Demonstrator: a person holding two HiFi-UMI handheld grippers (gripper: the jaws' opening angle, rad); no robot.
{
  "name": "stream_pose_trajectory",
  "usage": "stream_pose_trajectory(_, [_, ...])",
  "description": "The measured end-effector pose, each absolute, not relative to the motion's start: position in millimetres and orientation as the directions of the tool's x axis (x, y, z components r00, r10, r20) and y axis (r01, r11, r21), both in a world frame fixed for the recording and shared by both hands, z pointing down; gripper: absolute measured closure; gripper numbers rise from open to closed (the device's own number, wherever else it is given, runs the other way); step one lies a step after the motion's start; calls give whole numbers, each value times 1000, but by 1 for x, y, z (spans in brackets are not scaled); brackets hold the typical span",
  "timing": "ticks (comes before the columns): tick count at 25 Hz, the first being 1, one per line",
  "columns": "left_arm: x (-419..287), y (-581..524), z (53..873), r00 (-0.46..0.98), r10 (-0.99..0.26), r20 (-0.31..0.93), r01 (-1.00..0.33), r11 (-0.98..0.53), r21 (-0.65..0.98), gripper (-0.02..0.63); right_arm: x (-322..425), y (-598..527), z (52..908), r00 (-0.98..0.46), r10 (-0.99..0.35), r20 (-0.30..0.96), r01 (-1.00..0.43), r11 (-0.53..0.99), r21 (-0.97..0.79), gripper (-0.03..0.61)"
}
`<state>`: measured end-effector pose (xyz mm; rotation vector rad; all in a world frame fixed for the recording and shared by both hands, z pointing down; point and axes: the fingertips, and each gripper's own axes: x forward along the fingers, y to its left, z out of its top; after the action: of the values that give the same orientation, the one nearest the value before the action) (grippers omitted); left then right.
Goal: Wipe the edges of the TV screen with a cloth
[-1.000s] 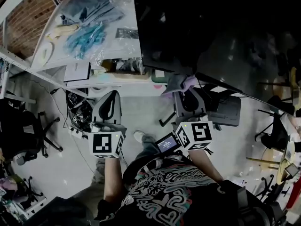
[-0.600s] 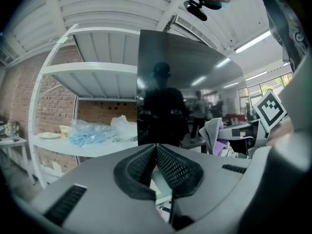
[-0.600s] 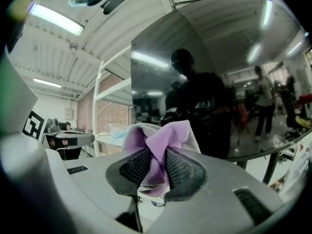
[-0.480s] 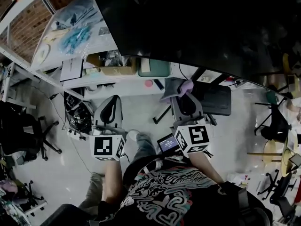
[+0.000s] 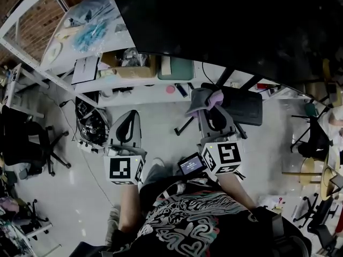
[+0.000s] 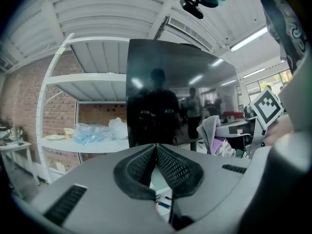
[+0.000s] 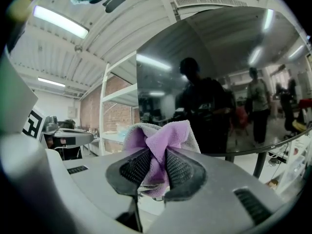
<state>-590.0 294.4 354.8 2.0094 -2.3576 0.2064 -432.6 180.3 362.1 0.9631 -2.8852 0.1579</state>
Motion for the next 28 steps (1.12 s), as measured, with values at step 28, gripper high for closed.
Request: stream_pose_trajectory(28, [-610, 305, 349, -78, -993, 89, -995, 73, -62, 595, -463, 211, 356, -764, -633, 127, -643, 763, -64, 471])
